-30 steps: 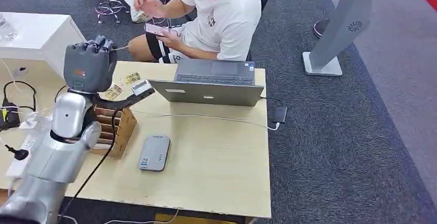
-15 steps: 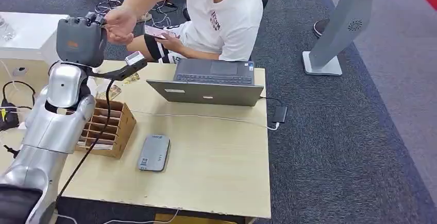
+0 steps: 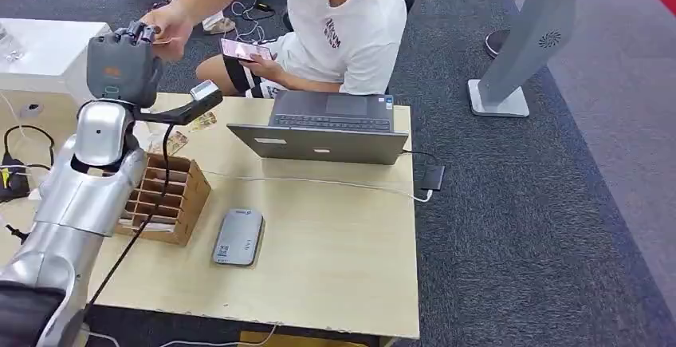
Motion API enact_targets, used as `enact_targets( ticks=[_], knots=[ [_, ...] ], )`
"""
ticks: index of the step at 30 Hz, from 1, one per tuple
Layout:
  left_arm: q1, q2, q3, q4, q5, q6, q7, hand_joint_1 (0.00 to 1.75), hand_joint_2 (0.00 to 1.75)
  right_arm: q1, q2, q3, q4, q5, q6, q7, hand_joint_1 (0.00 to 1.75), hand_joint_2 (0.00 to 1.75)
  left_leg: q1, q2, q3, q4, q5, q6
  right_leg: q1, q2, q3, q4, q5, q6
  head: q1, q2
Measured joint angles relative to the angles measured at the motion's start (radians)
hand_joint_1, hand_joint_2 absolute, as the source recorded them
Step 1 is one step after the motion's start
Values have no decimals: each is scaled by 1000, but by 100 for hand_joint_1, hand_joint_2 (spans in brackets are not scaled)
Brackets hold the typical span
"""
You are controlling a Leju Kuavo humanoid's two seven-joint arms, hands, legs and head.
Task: Pass the card to the sensor for recognition and then transmit it.
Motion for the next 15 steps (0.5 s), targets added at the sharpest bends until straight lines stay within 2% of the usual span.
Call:
enact_targets(
  ticks=[5,9,12,15],
  knots=[
    [33,0,0,0,15,76,-24,0,175,2,0,0,0,-9,-8,-5,0,175,0,0,0,0,0,0,0,0,0,0,0,0,1,0],
    [187,8,0,-150,69,147,-70,0,175,8,0,-2,0,-32,-19,-10,0,175,0,2,0,0,-1,0,0,2,0,0,-1,0,0,0],
    [359,26,0,-323,85,177,-85,0,175,15,0,-8,0,-57,-32,-16,0,175,-1,5,0,0,-3,1,0,5,-1,0,-2,0,0,0],
    [482,45,0,-437,88,184,-85,0,175,17,0,-12,0,-58,-35,-19,0,175,0,5,-1,0,-3,1,0,4,-2,-1,-2,0,1,0]
  ],
)
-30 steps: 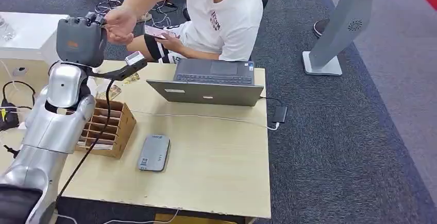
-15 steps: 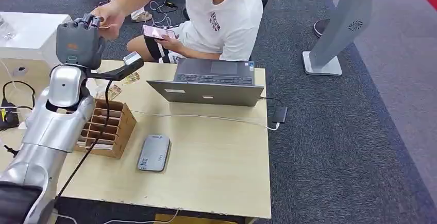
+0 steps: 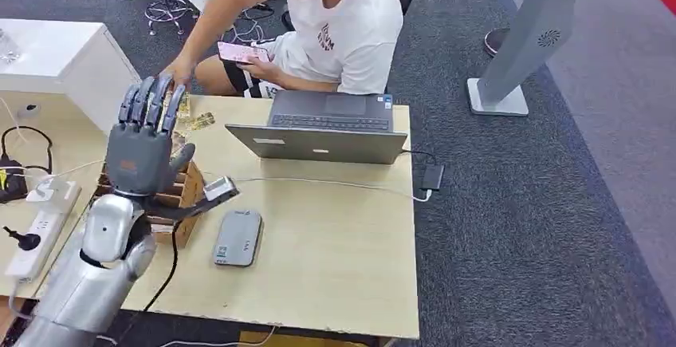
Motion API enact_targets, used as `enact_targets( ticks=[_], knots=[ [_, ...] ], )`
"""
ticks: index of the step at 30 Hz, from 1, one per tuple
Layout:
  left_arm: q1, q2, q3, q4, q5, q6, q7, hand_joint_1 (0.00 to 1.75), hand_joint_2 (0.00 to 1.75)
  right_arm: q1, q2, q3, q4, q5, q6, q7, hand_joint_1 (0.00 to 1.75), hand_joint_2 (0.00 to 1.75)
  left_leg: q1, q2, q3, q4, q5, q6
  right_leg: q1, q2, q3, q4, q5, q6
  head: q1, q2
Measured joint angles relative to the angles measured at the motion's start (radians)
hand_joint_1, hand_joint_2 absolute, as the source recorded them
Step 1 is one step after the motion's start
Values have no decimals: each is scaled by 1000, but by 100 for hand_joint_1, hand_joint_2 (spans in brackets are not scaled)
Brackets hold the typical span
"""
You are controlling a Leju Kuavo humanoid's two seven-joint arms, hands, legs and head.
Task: Pass the card to the sensor for recognition and then transmit it.
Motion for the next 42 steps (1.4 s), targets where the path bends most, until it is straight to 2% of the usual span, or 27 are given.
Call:
enact_targets(
  ticks=[3,7,12,17,23,29,42],
  knots=[
    [103,25,5,-97,-13,-17,-7,0,175,2,0,-10,0,-19,-7,-6,0,175,0,1,1,0,-1,-1,0,0,1,0,0,0,-1,0],
    [283,51,20,-226,-36,-5,-12,0,175,7,0,-24,2,-31,-15,-14,0,175,0,2,1,-1,-2,-2,0,2,0,0,-1,-1,0,0],
    [411,76,38,-313,-21,-40,-9,0,175,7,2,-39,7,-40,-19,-16,0,175,0,1,1,-1,-2,-2,0,1,1,0,-2,1,-1,0],
    [493,108,82,-342,28,-233,45,0,175,8,6,-47,15,-48,-26,-25,0,175,0,0,1,-1,-2,-2,0,0,1,0,-2,1,-1,0],
    [488,121,167,-294,111,-346,34,0,175,7,6,-48,16,-47,-28,-24,0,175,0,-1,1,-1,-1,-2,0,-1,1,0,-2,0,0,0],
    [461,117,216,-249,114,-355,27,0,175,7,7,-49,16,-45,-24,-16,0,175,0,-1,1,-1,-1,-2,0,-1,2,0,-2,1,0,0],
    [408,104,250,-181,124,-361,27,0,175,5,7,-49,16,-31,-18,-13,0,175,0,-1,1,-1,-1,-2,0,-1,2,0,-2,0,0,0]
  ],
)
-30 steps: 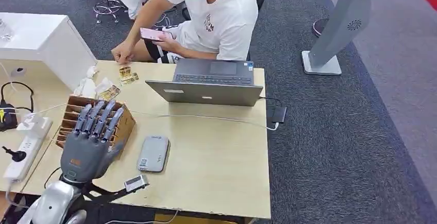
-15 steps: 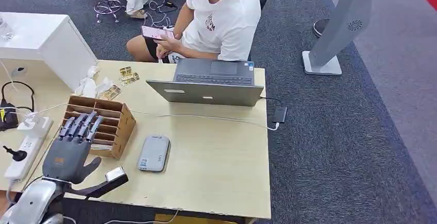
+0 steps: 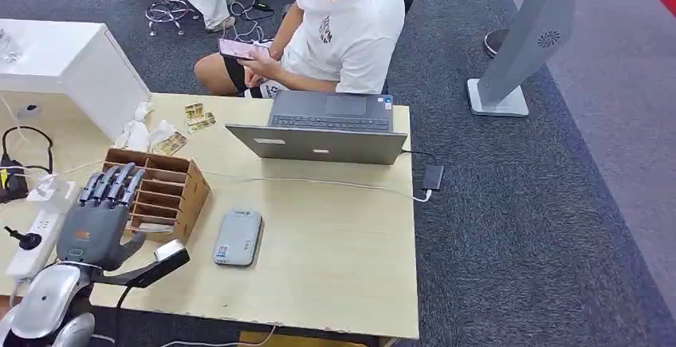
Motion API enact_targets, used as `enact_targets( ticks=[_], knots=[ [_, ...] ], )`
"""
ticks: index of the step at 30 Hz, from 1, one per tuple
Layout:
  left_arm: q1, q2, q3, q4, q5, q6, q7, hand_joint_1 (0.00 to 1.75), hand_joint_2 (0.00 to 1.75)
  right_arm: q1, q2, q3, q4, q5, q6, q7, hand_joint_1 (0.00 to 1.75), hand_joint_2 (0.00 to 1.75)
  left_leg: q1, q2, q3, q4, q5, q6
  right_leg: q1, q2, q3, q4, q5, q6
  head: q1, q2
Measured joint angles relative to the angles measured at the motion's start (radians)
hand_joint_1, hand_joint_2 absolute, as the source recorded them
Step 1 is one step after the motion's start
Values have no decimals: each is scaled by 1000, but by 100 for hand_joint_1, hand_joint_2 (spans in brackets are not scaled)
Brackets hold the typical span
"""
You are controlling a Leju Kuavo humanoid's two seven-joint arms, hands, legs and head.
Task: Pass the card to the sensor for recognition and then transmit it.
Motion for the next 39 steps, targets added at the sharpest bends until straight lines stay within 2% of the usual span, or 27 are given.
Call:
enact_targets(
  ticks=[9,39],
  knots=[
    [-28,-8,16,61,18,-15,0,0,175,-2,0,1,0,2,4,9,0,175,0,0,0,0,0,0,0,0,0,0,0,0,0,0],
    [-33,-34,16,135,0,-60,14,0,175,-5,0,6,-2,19,6,25,0,175,0,0,0,0,0,0,0,0,0,0,0,0,0,0]
  ],
)
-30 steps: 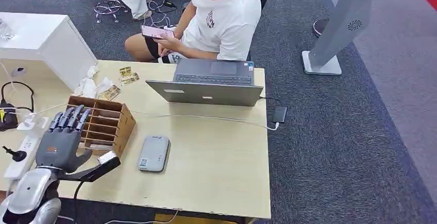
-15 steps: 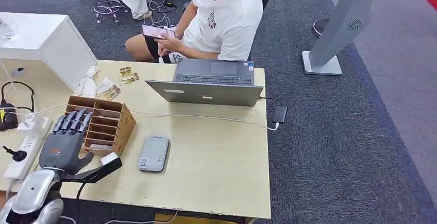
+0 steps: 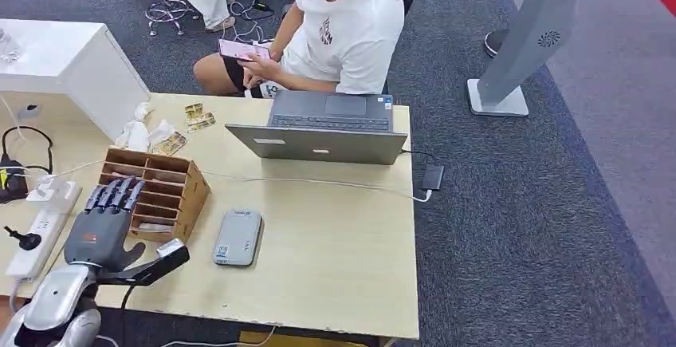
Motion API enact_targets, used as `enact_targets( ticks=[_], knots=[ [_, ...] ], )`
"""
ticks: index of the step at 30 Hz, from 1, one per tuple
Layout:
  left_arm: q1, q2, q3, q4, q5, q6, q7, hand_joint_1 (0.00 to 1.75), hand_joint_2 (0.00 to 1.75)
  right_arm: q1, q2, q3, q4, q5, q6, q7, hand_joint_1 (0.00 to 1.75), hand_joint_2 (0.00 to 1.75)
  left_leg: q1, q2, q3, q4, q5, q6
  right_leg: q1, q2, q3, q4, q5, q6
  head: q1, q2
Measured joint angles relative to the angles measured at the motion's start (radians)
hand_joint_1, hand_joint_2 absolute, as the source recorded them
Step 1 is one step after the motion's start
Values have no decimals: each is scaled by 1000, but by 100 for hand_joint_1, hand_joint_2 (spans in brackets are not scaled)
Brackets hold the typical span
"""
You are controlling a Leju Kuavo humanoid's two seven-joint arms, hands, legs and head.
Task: Pass the card to the sensor for recognition and then transmit it.
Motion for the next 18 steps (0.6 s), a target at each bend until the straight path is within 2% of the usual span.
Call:
enact_targets(
  ticks=[8,9,18],
  knots=[
    [-5,-4,0,27,6,-6,0,0,175,-1,0,3,0,0,0,2,0,175,0,0,0,0,0,0,0,0,0,0,0,0,0,0],
    [-5,-7,0,29,8,-7,0,175,175,-1,0,4,0,0,0,2,0,175,0,0,0,0,0,0,0,0,0,0,0,0,0,0],
    [-9,-8,-1,38,27,-28,-2,175,175,-1,0,4,0,12,0,2,0,175,0,0,0,0,0,0,0,0,0,0,0,0,0,0]
  ],
)
